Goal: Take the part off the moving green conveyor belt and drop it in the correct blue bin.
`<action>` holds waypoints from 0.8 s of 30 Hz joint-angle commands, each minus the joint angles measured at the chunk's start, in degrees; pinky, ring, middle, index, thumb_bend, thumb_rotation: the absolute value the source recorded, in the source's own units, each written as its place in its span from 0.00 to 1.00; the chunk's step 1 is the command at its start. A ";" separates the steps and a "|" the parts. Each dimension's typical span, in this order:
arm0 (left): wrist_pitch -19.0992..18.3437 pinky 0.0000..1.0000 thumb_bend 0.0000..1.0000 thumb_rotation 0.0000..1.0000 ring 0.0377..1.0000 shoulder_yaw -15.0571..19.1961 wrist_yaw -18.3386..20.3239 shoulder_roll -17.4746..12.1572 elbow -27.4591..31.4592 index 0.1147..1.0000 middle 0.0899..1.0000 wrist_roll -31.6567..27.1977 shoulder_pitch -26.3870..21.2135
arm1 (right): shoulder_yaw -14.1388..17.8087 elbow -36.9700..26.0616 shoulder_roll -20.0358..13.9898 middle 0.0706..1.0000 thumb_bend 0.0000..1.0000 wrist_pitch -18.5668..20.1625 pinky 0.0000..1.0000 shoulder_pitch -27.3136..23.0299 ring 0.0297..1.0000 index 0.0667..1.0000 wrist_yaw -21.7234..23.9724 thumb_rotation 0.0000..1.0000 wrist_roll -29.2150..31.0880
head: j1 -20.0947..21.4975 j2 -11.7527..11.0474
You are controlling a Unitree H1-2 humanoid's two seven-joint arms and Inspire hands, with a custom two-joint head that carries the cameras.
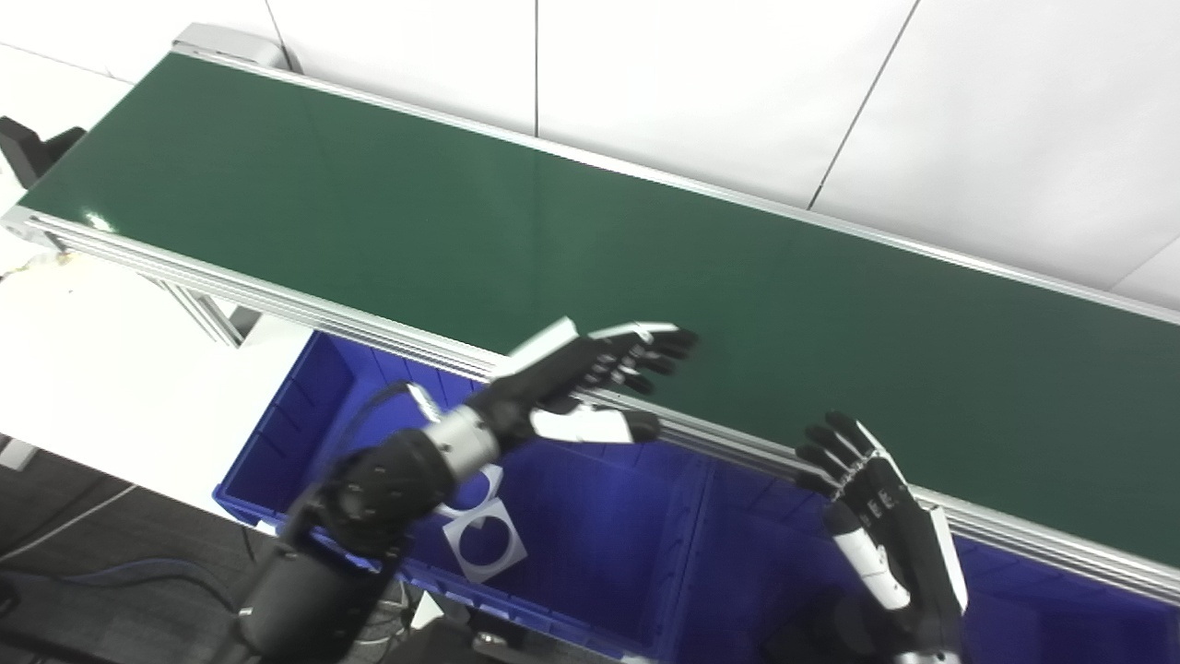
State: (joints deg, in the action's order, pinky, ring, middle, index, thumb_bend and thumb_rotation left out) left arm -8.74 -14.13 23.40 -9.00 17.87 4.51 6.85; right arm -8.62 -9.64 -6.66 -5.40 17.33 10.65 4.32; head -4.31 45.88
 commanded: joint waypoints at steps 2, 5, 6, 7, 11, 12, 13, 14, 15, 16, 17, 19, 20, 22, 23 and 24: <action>6.53 0.78 0.89 0.73 0.84 -0.64 -1.06 1.54 -3.26 0.86 0.86 -1.52 -2.39 | -0.07 -0.25 0.73 0.82 0.80 -4.28 0.71 -0.14 0.79 0.86 -0.35 0.60 -1.18 | 1.65 -0.48; 9.15 0.77 0.88 0.73 0.82 -0.99 -1.43 2.83 -6.69 0.85 0.84 -2.38 -2.35 | -0.17 0.23 1.36 0.82 0.78 -5.29 0.70 -0.01 0.79 0.86 -0.86 0.61 -2.29 | 3.21 -0.67; 9.72 0.76 0.89 0.73 0.82 -1.07 -1.51 3.04 -7.52 0.85 0.83 -2.76 -2.23 | -0.25 0.36 1.64 0.82 0.78 -5.56 0.70 0.05 0.79 0.86 -1.10 0.61 -2.69 | 4.48 -0.78; 10.21 0.76 0.89 0.73 0.82 -1.15 -1.55 3.24 -8.27 0.85 0.83 -3.11 -2.07 | -0.28 0.51 1.90 0.82 0.78 -5.79 0.70 0.10 0.79 0.86 -1.25 0.61 -2.79 | 4.76 -0.82; 10.92 0.75 0.89 0.72 0.81 -1.36 -1.05 2.90 -9.33 0.86 0.84 -4.21 -1.03 | -0.53 1.00 2.94 0.83 0.78 -6.88 0.71 0.37 0.80 0.87 -1.90 0.61 -3.57 | 7.81 -1.15; 11.09 0.76 0.89 0.71 0.82 -1.32 -0.87 2.64 -9.44 0.86 0.84 -4.49 -0.76 | -0.66 1.04 3.19 0.83 0.78 -7.06 0.71 0.48 0.80 0.87 -2.12 0.61 -3.98 | 9.64 -1.31; 11.28 0.76 0.88 0.71 0.82 -1.25 -0.77 2.35 -9.46 0.86 0.84 -4.69 -0.45 | -0.80 1.10 3.47 0.83 0.78 -7.26 0.71 0.60 0.80 0.88 -2.41 0.61 -4.52 | 10.68 -1.35; 11.59 0.76 0.88 0.70 0.82 -1.12 -0.74 2.10 -9.61 0.86 0.84 -4.87 -0.13 | -0.99 1.20 3.75 0.83 0.79 -7.50 0.71 0.68 0.79 0.88 -2.74 0.62 -5.08 | 11.73 -1.42; 11.88 0.76 0.89 0.70 0.81 -0.97 -0.72 1.82 -9.75 0.86 0.83 -5.12 0.15 | -1.17 1.29 4.04 0.83 0.80 -7.67 0.71 0.76 0.79 0.88 -3.02 0.63 -5.49 | 12.88 -1.49; 12.20 0.76 0.89 0.69 0.82 -0.80 -0.73 1.58 -10.00 0.86 0.83 -5.41 0.38 | -1.30 1.35 4.32 0.83 0.80 -7.75 0.71 0.83 0.79 0.88 -3.21 0.63 -5.66 | 13.63 -1.56; 12.52 0.76 0.89 0.69 0.82 -0.59 -0.70 1.32 -10.26 0.86 0.83 -5.81 0.59 | -1.45 1.38 4.62 0.83 0.80 -7.80 0.71 0.93 0.79 0.88 -3.37 0.62 -5.84 | 15.42 -1.64; 13.25 0.77 0.89 0.67 0.82 -0.19 -0.57 0.83 -10.93 0.85 0.82 -6.63 0.96 | -1.66 1.36 5.15 0.83 0.80 -7.83 0.71 1.15 0.79 0.88 -3.67 0.63 -6.30 | 16.92 -1.68; 13.83 0.77 0.89 0.66 0.82 -0.04 -0.38 0.56 -11.50 0.85 0.82 -7.11 1.07 | -1.72 1.38 5.42 0.83 0.80 -7.86 0.71 1.27 0.79 0.88 -3.88 0.62 -6.55 | 17.49 -1.76; 14.85 0.79 0.89 0.65 0.82 0.24 -0.03 0.06 -12.43 0.85 0.83 -7.82 1.16 | -1.89 1.51 5.79 0.83 0.79 -8.22 0.71 1.41 0.79 0.89 -4.38 0.62 -7.24 | 19.20 -1.82; 15.25 0.79 0.89 0.65 0.82 0.37 0.00 -0.17 -12.79 0.84 0.82 -8.03 1.13 | -1.96 1.55 5.98 0.83 0.79 -8.32 0.71 1.47 0.79 0.89 -4.72 0.62 -7.70 | 20.33 -1.78; 15.53 0.78 0.89 0.64 0.82 0.53 -0.01 -0.33 -13.10 0.84 0.82 -8.31 1.10 | -2.02 1.57 6.19 0.83 0.79 -8.30 0.71 1.50 0.79 0.89 -5.01 0.62 -8.01 | 20.89 -1.77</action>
State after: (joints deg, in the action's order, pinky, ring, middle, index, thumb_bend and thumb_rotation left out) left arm 3.92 -14.02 23.10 -9.25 4.29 -2.44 8.48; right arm -10.44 -7.10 -1.02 -9.74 18.93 6.15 -3.29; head 16.61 44.03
